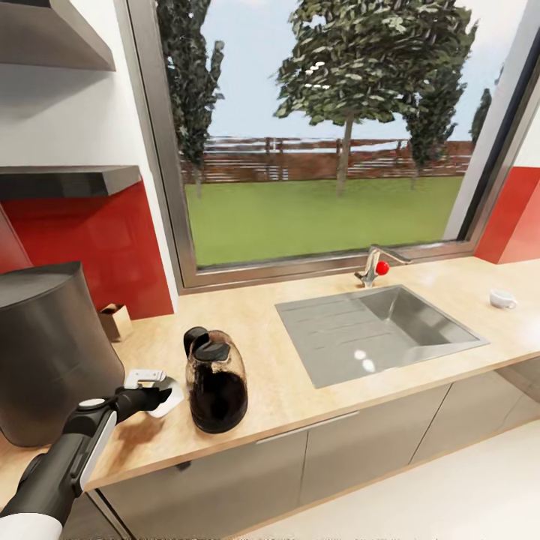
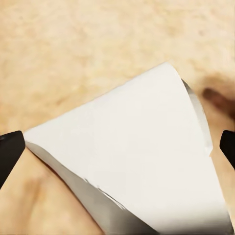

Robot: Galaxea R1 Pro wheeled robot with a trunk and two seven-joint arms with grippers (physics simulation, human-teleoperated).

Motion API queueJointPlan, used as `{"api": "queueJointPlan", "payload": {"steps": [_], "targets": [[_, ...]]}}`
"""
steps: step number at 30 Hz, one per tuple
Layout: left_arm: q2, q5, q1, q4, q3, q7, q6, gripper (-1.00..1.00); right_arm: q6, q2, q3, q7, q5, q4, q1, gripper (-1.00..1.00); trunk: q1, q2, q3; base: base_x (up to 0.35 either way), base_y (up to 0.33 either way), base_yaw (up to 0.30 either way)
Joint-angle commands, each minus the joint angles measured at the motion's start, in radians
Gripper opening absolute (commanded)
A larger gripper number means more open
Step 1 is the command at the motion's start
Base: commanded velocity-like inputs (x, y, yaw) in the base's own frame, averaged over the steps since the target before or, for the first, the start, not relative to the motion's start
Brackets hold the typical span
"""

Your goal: Set up a coffee station on the kitchen countertop: keep the coffee maker on the countertop, move the bottle of coffee from the kitchen shelf to the counter next to the coffee maker, place a paper coffee filter on top of the coffee maker, put the saucer next to the coffee maker with the coffee cup on the saucer, and place the electric kettle next to the coffee maker.

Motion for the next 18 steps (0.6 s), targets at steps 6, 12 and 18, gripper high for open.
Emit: {"api": "queueJointPlan", "payload": {"steps": [6, 12, 18], "targets": [[0.000, 0.003, -0.001, -0.001, 0.005, -0.004, 0.006, 1.00, -0.003, 0.000, 0.000, 0.000, 0.000, 0.001, -0.001, 1.00, 0.001, -0.002, -0.012, 0.001, 0.000, 0.000], [-0.001, 0.003, -0.001, -0.001, 0.005, -0.005, 0.006, 1.00, -0.003, 0.000, 0.000, -0.001, 0.000, 0.001, -0.001, 1.00, 0.001, -0.002, -0.020, 0.064, 0.000, 0.000], [0.000, 0.002, -0.001, -0.001, 0.005, -0.004, 0.006, 1.00, -0.003, 0.000, 0.000, -0.002, 0.000, 0.001, -0.001, 1.00, 0.001, -0.002, -0.022, 0.035, 0.000, 0.000]]}}
